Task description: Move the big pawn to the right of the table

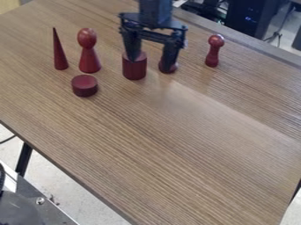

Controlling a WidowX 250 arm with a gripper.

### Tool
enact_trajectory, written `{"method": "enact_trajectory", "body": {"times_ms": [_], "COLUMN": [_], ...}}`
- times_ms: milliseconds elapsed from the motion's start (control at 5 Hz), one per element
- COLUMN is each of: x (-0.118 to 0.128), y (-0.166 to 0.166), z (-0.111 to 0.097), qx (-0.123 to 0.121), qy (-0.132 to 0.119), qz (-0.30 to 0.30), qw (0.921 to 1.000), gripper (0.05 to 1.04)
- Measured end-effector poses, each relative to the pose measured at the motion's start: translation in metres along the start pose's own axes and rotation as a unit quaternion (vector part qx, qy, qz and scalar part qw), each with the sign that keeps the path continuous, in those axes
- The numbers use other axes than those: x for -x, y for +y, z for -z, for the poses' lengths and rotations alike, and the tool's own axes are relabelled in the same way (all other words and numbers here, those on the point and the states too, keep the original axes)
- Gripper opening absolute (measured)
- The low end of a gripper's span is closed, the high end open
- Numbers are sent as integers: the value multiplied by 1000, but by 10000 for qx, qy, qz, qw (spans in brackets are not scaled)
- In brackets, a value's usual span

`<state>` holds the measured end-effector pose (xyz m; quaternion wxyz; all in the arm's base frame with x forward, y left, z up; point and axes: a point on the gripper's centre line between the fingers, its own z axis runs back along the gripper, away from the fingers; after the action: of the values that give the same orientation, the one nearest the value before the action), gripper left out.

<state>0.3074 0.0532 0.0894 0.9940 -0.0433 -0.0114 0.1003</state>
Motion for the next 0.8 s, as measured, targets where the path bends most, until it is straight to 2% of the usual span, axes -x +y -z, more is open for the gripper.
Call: {"method": "enact_trajectory", "body": {"times_ms": [200, 400, 600, 800], "x": [3, 4, -2, -11], "y": [13, 16, 22, 30], "z": [-4, -3, -14, -37], "qx": [76, 74, -106, -333], "qy": [-76, -80, -189, -468], "qz": [-281, -323, -405, -395], "qw": [9995, 9994, 9989, 9976], "gripper": [1000, 1000, 1000, 1000]}}
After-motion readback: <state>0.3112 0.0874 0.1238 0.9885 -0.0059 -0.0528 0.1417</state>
